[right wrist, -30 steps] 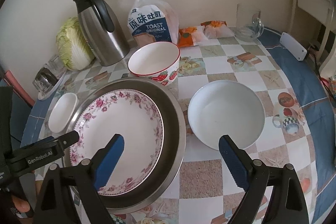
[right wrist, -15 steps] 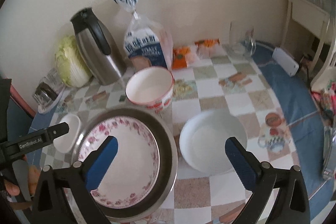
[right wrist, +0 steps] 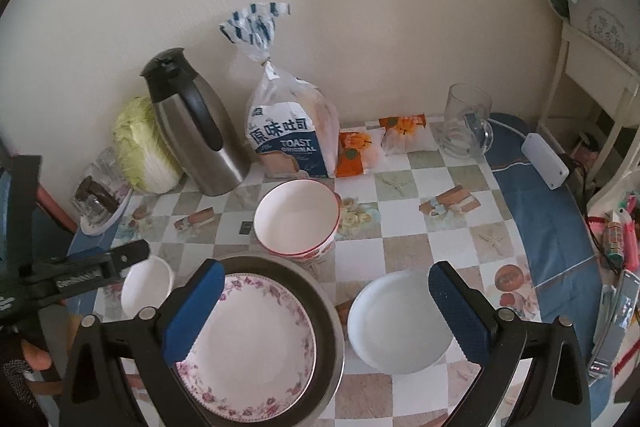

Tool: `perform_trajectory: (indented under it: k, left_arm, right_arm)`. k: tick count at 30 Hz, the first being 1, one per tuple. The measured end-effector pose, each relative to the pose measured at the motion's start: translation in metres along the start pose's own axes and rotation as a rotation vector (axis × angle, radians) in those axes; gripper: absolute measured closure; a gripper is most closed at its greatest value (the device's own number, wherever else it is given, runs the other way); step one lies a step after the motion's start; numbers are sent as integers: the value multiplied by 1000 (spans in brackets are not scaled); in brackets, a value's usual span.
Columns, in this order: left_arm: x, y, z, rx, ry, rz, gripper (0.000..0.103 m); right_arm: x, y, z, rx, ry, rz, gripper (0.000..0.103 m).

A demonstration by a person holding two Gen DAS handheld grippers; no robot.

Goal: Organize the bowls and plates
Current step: 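Move both open tools to the rim of the red-rimmed strawberry bowl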

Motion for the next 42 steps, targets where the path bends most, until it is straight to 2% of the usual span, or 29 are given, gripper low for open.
perform_trajectory:
  k: [12, 22, 27, 32, 42]
  left_arm:
    - [42, -32, 15, -52, 27, -22, 7]
    - [57, -68, 22, -62, 23, -16, 7]
    - [53, -91, 34, -110, 29, -45, 7]
    - [41, -119, 53, -97, -21, -85, 7]
    - [25, -155, 65, -81, -30, -145, 7]
  right_arm:
    - [15, -50, 9, 24, -16, -82, 0]
    - [28, -95, 14, 9, -20, -119, 0]
    - [14, -130, 17, -18, -26, -187, 0]
    - [-1, -157, 14, -21, -24, -232, 0]
    - [-14, -188, 14, -50, 2, -246, 2]
Point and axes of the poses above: each gripper's, at about its wrist camera, not at the fingertips, and y roughly against the way its jaws point, z to its right, x to its top, the point moved 3 cm from there along -y, roughly the way its jaws point, and after that the axes turned 10 degrees about z, right-handed, at the moved point
